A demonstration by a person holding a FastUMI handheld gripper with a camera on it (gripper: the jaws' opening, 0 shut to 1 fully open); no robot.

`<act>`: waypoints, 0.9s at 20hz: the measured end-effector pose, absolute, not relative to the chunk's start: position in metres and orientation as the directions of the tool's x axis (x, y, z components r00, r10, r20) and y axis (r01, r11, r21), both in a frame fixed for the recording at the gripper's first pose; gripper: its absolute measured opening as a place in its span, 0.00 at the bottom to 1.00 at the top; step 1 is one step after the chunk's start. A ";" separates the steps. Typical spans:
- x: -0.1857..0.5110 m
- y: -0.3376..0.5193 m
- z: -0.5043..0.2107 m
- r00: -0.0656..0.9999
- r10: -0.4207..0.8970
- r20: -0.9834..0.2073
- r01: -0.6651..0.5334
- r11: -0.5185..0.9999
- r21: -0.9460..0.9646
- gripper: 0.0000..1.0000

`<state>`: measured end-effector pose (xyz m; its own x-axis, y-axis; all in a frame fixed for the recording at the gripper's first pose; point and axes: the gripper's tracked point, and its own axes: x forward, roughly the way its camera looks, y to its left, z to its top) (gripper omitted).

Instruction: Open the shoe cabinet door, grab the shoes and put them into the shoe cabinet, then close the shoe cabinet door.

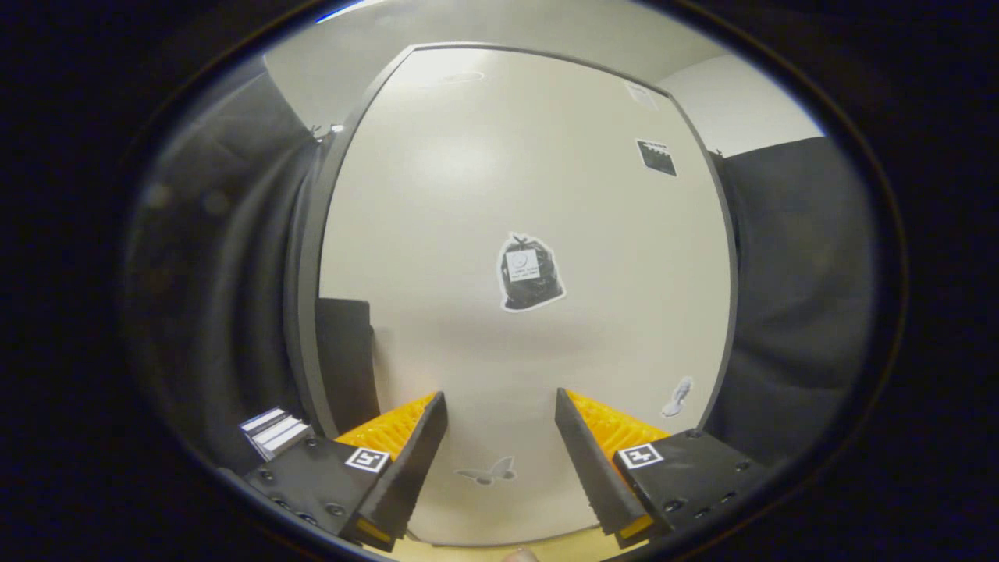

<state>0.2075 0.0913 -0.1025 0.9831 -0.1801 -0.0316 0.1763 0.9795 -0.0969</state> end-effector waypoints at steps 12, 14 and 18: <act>0.163 0.030 -0.084 0.991 -0.127 0.044 0.133 0.980 -0.151 0.96; 0.132 -0.018 -0.080 0.988 -0.135 0.070 0.147 0.964 -0.221 0.96; 0.079 -0.133 -0.104 0.989 -0.136 0.064 0.149 0.951 -0.271 0.96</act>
<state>0.0786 -0.1328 -0.1042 0.9886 -0.1363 0.0639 0.1486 0.9511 -0.2708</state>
